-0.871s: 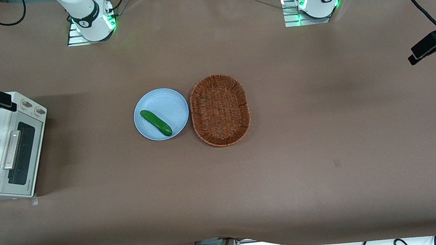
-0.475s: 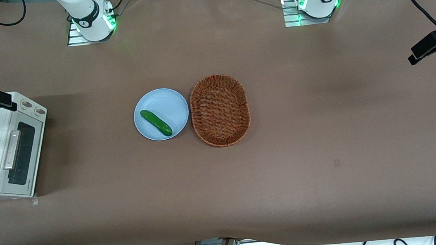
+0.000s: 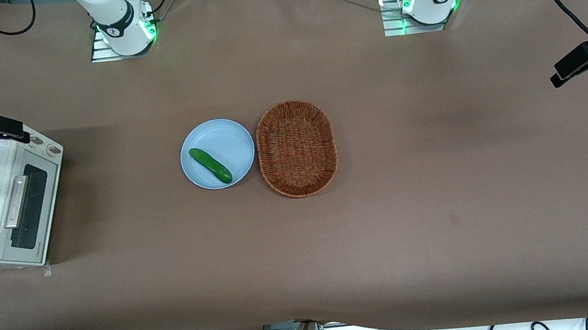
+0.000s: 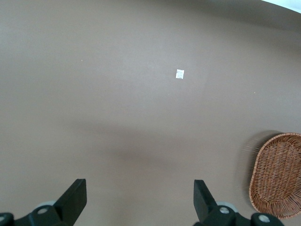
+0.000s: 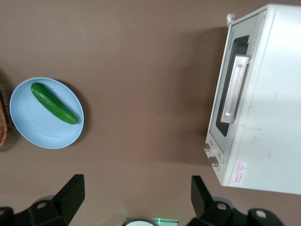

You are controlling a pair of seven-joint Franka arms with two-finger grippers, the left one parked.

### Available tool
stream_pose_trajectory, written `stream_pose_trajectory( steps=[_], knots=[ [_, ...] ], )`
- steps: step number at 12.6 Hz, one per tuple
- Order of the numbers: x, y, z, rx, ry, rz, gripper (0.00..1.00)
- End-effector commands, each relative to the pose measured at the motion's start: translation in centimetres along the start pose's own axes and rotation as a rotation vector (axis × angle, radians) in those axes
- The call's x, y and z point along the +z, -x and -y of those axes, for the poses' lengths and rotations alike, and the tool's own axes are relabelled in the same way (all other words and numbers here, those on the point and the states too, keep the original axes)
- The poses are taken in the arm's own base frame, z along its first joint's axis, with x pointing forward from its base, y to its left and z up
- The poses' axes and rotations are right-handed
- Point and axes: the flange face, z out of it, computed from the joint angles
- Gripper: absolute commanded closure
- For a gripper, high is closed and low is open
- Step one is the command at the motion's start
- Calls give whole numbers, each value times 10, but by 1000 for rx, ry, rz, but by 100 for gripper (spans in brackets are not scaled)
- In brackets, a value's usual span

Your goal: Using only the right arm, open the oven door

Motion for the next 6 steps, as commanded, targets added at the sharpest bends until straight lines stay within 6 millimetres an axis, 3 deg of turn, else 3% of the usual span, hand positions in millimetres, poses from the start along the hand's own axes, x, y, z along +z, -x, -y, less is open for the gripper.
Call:
stream_pose_trajectory(
  steps=[1, 4, 6],
  knots=[
    [29, -9, 3, -13, 16, 88, 0],
    [67, -28, 3, -8, 18, 155, 0],
    [92, -41, 1, -6, 21, 192, 11]
  ],
)
